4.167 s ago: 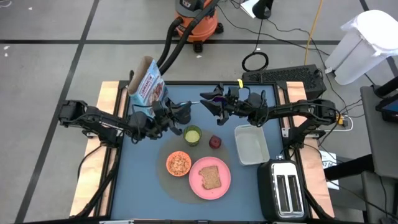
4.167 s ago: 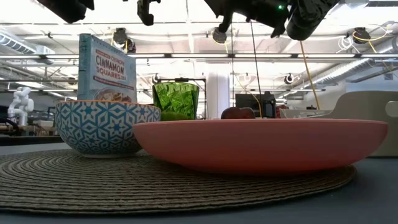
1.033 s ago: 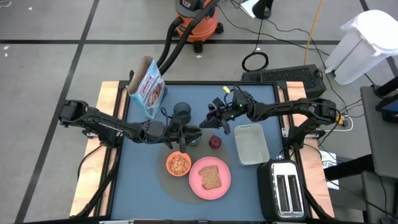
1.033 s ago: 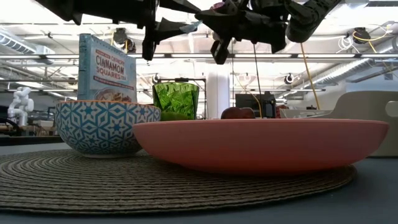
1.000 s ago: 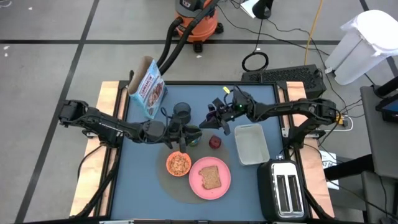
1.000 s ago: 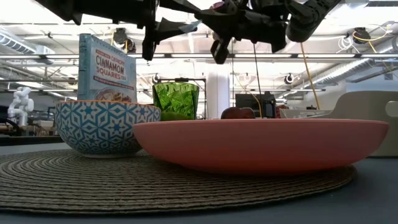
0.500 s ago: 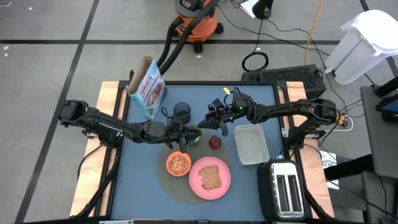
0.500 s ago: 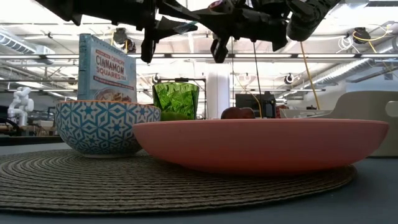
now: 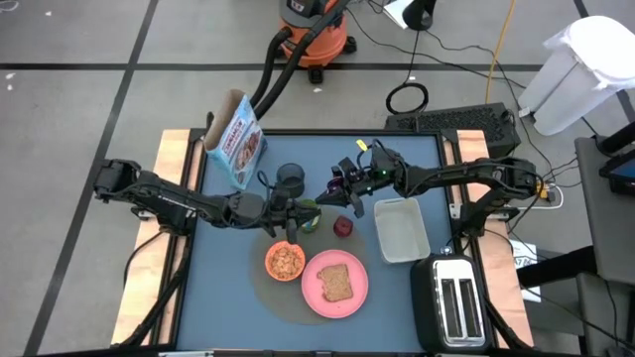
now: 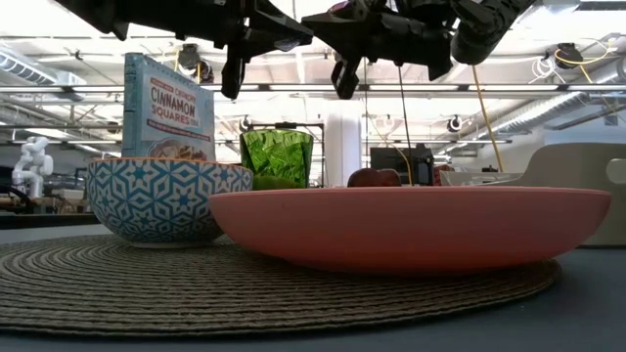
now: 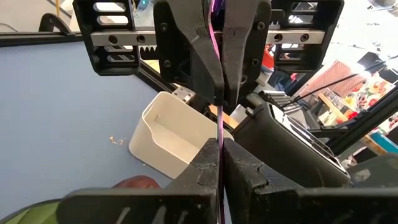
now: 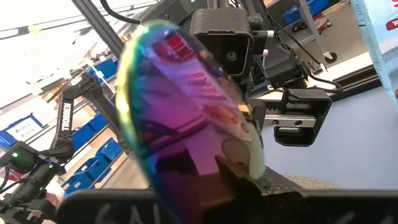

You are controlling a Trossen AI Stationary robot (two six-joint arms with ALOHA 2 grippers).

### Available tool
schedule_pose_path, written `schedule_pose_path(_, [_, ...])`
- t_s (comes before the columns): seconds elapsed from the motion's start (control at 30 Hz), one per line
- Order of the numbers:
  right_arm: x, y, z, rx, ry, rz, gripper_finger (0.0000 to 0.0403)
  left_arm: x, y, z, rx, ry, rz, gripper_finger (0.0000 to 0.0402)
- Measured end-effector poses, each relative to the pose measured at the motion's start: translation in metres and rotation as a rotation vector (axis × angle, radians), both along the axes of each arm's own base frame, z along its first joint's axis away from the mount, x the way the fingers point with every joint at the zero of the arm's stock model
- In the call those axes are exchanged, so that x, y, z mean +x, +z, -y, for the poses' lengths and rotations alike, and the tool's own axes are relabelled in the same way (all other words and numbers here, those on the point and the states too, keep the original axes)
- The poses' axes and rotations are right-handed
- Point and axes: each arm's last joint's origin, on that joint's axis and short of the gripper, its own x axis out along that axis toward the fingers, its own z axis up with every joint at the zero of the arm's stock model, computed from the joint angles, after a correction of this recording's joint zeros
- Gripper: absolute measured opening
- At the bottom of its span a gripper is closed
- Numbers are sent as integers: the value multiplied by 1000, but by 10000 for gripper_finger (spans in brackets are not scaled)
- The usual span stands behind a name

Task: Arrange a breakfast setting
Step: Put the spoon on the gray placemat to the left of the red bowl

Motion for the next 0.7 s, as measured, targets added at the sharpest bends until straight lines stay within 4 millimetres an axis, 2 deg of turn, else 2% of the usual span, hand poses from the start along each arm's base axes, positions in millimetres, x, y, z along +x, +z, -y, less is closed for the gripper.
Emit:
schedule_pose_path(0.23, [0,0,0,-8,4,3,19,0,0,0,0,0,1,8])
schedule_pose_path(0.53, [0,0,0,-23,4,9,113,0,0,0,7,-1,1,8])
schedule_pose_path(0.7, [-1,0,5,-23,-10,9,154,-3,7,-1,24,-3,25,8])
